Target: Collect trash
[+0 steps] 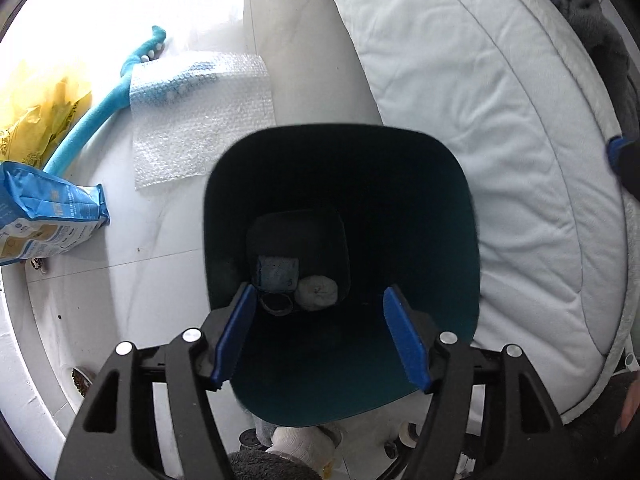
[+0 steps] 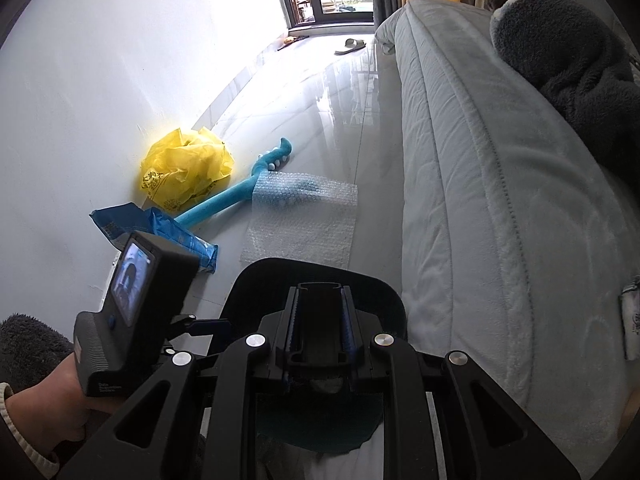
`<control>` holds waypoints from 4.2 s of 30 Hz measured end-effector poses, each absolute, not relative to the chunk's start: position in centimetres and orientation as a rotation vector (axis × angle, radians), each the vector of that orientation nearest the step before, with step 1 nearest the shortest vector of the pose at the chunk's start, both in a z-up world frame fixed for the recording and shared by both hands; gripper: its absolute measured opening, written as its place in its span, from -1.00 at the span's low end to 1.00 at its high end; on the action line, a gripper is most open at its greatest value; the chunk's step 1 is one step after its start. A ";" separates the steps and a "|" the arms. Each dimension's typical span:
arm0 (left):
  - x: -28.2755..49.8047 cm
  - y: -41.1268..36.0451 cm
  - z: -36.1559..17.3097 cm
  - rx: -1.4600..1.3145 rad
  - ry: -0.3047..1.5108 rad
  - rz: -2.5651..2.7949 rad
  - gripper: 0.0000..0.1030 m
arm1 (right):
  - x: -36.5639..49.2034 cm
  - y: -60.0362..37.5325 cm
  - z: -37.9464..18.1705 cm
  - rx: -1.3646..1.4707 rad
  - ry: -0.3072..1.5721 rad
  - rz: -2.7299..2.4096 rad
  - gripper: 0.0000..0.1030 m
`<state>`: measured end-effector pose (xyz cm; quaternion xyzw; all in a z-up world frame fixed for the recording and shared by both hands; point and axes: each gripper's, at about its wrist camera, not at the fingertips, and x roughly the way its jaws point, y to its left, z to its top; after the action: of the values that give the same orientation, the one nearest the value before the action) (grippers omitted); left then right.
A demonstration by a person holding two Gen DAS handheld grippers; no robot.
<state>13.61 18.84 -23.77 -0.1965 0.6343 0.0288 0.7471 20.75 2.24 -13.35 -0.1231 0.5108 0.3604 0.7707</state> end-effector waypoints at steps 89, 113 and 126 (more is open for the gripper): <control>11.4 8.4 0.2 -0.112 0.512 0.004 0.81 | 22.7 -12.1 -7.3 -0.121 0.867 0.659 0.40; 14.3 -0.4 -2.1 -0.104 0.556 -0.219 0.84 | 24.8 -28.1 -5.6 0.078 0.757 0.345 0.49; 16.6 -8.3 -5.1 0.033 0.638 -0.381 0.78 | 25.4 -33.4 -8.5 0.165 0.787 0.248 0.50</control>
<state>16.57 -8.29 -5.06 0.0159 0.3119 -0.1862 0.9316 25.41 -33.43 -8.48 0.0803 0.3818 0.1205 0.9128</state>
